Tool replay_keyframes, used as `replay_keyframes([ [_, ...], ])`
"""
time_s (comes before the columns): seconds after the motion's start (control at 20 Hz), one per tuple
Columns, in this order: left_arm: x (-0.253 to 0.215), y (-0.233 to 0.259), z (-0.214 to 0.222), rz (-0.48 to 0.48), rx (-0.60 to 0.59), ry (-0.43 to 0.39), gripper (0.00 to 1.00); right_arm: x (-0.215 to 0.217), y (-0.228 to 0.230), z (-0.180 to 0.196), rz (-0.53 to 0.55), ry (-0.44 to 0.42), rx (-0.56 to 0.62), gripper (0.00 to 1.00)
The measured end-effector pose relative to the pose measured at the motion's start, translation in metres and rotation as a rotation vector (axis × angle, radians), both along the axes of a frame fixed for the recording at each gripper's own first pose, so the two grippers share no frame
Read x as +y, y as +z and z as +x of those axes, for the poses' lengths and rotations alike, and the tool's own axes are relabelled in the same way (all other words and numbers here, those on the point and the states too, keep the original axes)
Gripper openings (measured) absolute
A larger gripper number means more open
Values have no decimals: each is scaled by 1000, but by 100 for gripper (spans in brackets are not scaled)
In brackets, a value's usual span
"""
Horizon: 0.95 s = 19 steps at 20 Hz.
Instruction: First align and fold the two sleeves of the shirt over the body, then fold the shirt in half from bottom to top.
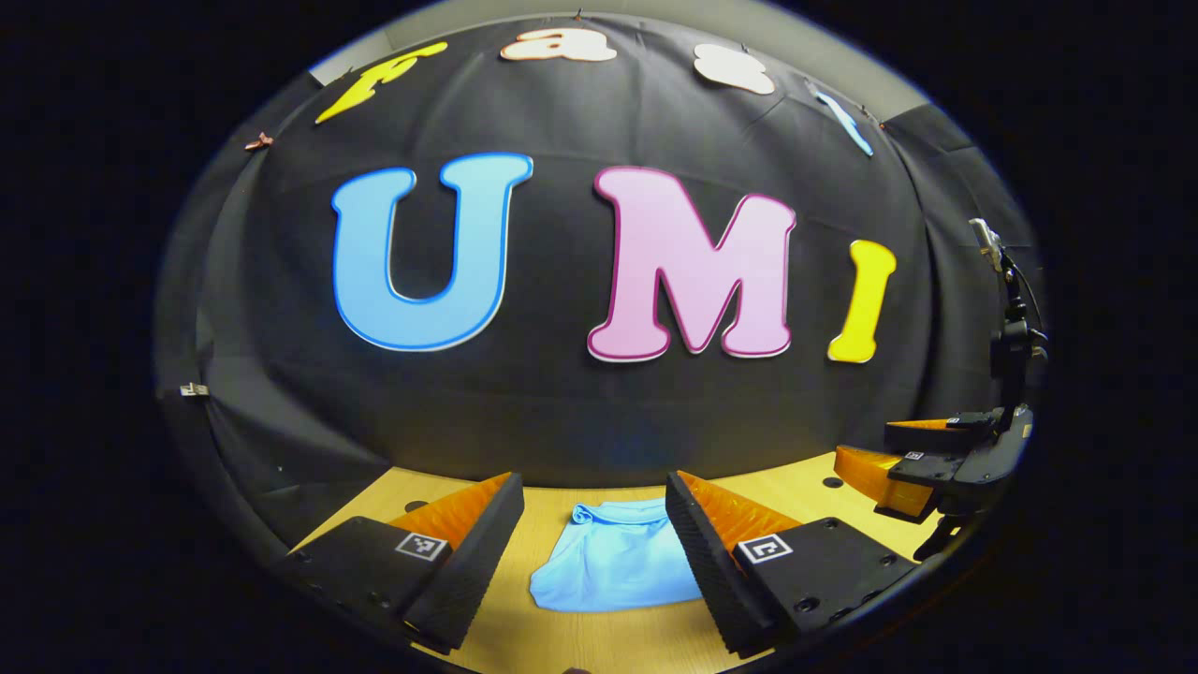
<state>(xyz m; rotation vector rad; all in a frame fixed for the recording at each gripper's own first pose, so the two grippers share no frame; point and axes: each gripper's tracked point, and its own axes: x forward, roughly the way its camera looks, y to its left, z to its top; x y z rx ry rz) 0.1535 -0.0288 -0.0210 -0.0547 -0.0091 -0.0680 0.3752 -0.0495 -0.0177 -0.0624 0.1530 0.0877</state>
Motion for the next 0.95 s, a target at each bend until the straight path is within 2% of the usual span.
replay_keyframes([
  [0.2,-9,17,-82,-18,-22,-40,96,-6,62,-87,29,2,-125,94],
  [0.25,-7,23,-103,-22,-41,-34,97,-6,73,-113,14,8,-134,97],
  [0.35,-2,38,-145,-36,-78,-30,97,-8,84,-152,-3,12,-137,97],
  [0.65,14,52,-248,-84,-118,1,97,-4,104,-238,10,26,-135,97],
  [0.85,18,53,-294,-94,-124,14,97,3,115,-278,17,55,-122,99],
  [0.95,18,48,-310,-85,-117,22,97,9,124,-292,31,77,-126,97],
])
